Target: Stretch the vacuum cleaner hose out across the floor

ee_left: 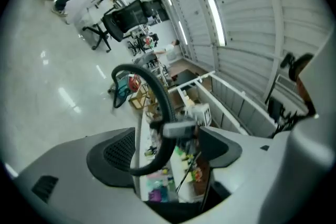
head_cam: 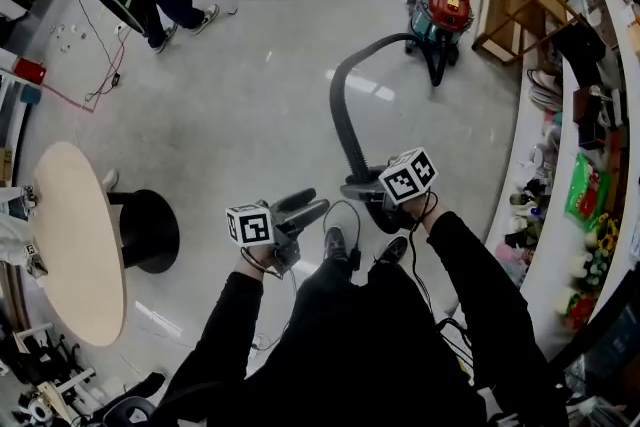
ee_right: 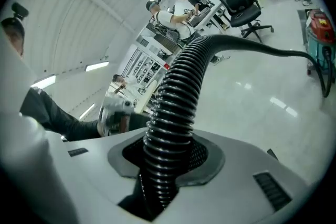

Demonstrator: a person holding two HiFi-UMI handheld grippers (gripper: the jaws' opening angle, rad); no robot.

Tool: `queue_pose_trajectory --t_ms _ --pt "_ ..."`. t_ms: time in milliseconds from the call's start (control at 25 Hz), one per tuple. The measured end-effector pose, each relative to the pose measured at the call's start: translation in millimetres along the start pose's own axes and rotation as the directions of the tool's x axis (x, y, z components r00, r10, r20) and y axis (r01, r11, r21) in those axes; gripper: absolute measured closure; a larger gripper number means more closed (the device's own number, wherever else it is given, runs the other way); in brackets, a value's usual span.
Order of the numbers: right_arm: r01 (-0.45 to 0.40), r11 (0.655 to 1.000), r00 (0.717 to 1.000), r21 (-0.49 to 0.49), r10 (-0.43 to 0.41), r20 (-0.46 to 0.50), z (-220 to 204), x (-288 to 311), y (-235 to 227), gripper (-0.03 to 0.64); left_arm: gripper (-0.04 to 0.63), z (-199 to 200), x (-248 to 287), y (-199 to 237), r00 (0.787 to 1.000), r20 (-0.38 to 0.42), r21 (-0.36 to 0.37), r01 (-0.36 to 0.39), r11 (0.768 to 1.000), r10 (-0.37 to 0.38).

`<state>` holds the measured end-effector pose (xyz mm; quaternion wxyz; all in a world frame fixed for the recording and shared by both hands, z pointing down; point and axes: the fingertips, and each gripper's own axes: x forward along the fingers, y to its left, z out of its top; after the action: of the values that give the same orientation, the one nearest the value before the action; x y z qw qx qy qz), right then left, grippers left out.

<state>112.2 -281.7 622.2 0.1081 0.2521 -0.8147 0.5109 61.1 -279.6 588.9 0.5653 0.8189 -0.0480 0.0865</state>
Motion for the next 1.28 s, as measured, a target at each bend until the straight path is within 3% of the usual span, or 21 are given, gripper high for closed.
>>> queue_pose_trajectory --t_ms 80,200,280,400,480,520,560,600,640,720,760,840,960,1040,1160,1200,1280 --pt "-0.017 1.000 1.000 -0.014 0.017 0.007 29 5 -12 0.474 0.221 -42 26 8 0.991 -0.097 0.163 -0.073 0.984 0.090" --pt "-0.033 0.999 0.999 0.002 0.032 0.024 78 32 -18 0.474 0.199 -69 64 44 0.958 -0.111 0.358 -0.210 0.910 0.265" --pt "-0.059 0.998 0.998 0.030 0.058 0.019 105 57 -14 0.474 0.178 -56 82 69 0.945 -0.046 0.385 -0.281 0.879 0.323" --pt "-0.113 0.990 0.994 0.087 0.112 0.013 136 97 -9 0.474 0.172 -22 106 89 0.954 0.004 0.375 -0.279 0.884 0.299" --pt "-0.123 0.986 0.992 0.111 0.120 0.028 155 124 -10 0.472 0.177 4 104 107 0.955 0.059 0.302 -0.296 0.906 0.292" --pt "-0.118 0.986 0.993 0.119 0.114 0.040 163 136 -12 0.472 0.225 17 95 117 0.949 0.098 0.244 -0.316 0.917 0.301" --pt "-0.113 0.985 0.993 0.130 0.107 0.055 172 147 -14 0.471 0.314 28 83 126 0.940 0.126 0.209 -0.338 0.918 0.317" --pt "-0.105 0.985 0.993 0.137 0.096 0.069 179 157 -16 0.468 0.350 36 70 132 0.932 0.139 0.203 -0.357 0.912 0.334" --pt "-0.086 0.988 0.994 0.130 0.076 0.074 184 168 -18 0.463 0.437 43 58 136 0.929 0.143 0.209 -0.365 0.907 0.341" --pt "0.014 0.999 0.999 0.047 -0.016 0.037 186 184 -24 0.252 0.450 59 34 144 0.925 0.170 0.164 -0.367 0.916 0.340" --pt "0.080 0.997 0.997 -0.018 -0.080 0.012 185 188 -28 0.215 0.459 71 18 153 0.915 0.213 0.093 -0.368 0.925 0.343" --pt "0.174 0.978 0.985 -0.111 -0.173 0.017 183 180 -33 0.212 0.462 104 -25 180 0.869 0.333 -0.115 -0.347 0.931 0.366" --pt "0.204 0.974 0.973 -0.102 -0.191 0.130 170 137 -30 0.212 0.463 146 -90 218 0.781 0.479 -0.366 -0.238 0.900 0.401" --pt "0.169 0.985 0.969 -0.042 -0.158 0.189 139 101 -20 0.213 0.463 162 -121 235 0.726 0.559 -0.476 -0.115 0.872 0.401" --pt "0.056 0.989 0.973 0.140 -0.086 0.213 57 62 3 0.223 0.463 163 -143 252 0.633 0.652 -0.592 0.081 0.802 0.417" --pt "0.018 0.975 0.974 0.221 -0.067 0.217 26 55 10 0.226 0.463 154 -145 256 0.613 0.658 -0.620 0.111 0.777 0.437" --pt "-0.045 0.918 0.965 0.393 -0.061 0.254 -26 48 20 0.232 0.463 127 -142 258 0.596 0.644 -0.666 0.130 0.734 0.479"
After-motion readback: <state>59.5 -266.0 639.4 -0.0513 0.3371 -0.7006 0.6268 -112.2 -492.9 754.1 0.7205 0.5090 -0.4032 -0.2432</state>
